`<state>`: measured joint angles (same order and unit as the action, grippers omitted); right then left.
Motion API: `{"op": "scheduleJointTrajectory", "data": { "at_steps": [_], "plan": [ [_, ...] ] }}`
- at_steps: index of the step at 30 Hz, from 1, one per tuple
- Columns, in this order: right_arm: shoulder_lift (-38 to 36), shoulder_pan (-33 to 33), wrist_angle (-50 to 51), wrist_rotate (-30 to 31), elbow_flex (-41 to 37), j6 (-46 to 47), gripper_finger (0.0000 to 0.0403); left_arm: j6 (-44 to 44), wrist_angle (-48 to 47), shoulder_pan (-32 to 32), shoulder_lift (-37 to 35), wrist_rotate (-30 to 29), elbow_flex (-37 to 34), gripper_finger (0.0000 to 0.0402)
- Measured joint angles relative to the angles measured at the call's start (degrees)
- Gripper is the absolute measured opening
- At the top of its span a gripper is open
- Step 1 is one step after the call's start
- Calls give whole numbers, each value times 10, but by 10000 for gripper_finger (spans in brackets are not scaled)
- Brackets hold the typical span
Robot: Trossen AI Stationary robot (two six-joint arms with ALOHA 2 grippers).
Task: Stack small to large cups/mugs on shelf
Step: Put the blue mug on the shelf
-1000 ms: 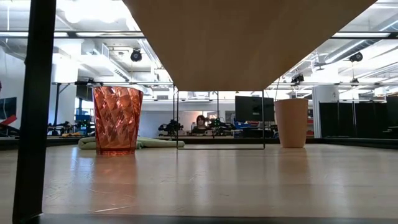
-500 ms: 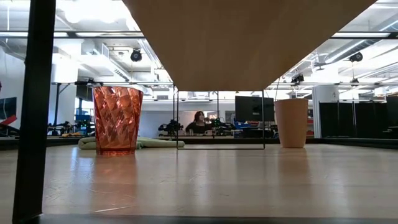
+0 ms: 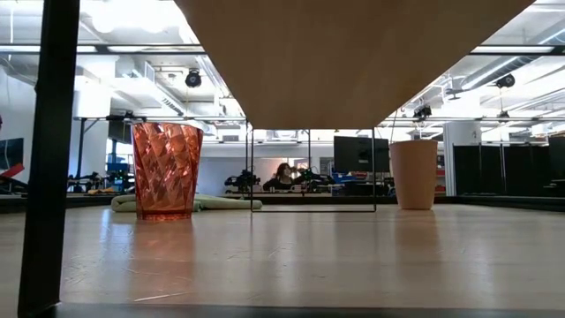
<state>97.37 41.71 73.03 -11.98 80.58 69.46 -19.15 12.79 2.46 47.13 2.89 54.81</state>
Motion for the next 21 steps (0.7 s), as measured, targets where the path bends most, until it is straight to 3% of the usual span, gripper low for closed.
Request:
{"op": "scheduleJointTrajectory", "data": {
  "at_steps": [7,14,21],
  "plan": [
    [2,-2,-1,-7,0,21,79,-1,-1,3,-2,7,0,77],
    [-5,-23,2,-63,0,-34,80,-1,-1,3,-3,14,0,77],
    [-6,-24,2,-65,0,-82,80,-1,1,3,-5,15,0,77]
  ]
}}
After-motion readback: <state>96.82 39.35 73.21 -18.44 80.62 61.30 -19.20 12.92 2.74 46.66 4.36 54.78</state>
